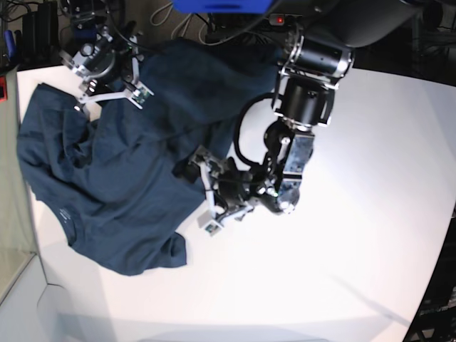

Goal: Layout the t-shirt on the table in an organized manner, then fold the t-shirt properly
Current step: 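Grasp the shirt hem with the left gripper and pull it outward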

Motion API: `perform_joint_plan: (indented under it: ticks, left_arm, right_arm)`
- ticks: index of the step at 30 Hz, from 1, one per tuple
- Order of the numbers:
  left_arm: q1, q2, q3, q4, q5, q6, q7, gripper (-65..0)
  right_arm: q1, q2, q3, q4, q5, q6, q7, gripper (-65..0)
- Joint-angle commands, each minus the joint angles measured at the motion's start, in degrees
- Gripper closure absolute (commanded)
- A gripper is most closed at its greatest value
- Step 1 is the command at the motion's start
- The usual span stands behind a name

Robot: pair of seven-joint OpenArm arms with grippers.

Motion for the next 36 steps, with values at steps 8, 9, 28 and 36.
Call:
perform_joint_plan:
  ticks: [8,9,28,36]
  left_arm:
    - [-4.5,1.47,0.2,-19.3,6.8,-0.56,-12.55,-61.4]
    - [-5.29,1.47,0.02,-20.79,8.38,-0.56,-13.69,-61.4]
    - [-13.64,-1.95,-0.41,-22.02,6.71,-0.56,-15.01,-61.4]
    - [-9.24,-1.95,-0.24,-10.16,-14.56,-0.56,-6.05,-61.4]
  right_arm:
    - [0.08,1.28,0.37,1.11,-0.32,0.19,0.44,-32.1]
    - [0.08,1.46,0.37,1.2,-0.32,0.19,0.53,-32.1]
    - [0.16,6.03,0.46,1.38,-0.32,0.19,0.53,-32.1]
    - [1.22,6.03,0.46,1.38,-0.32,0.19,0.44,-32.2]
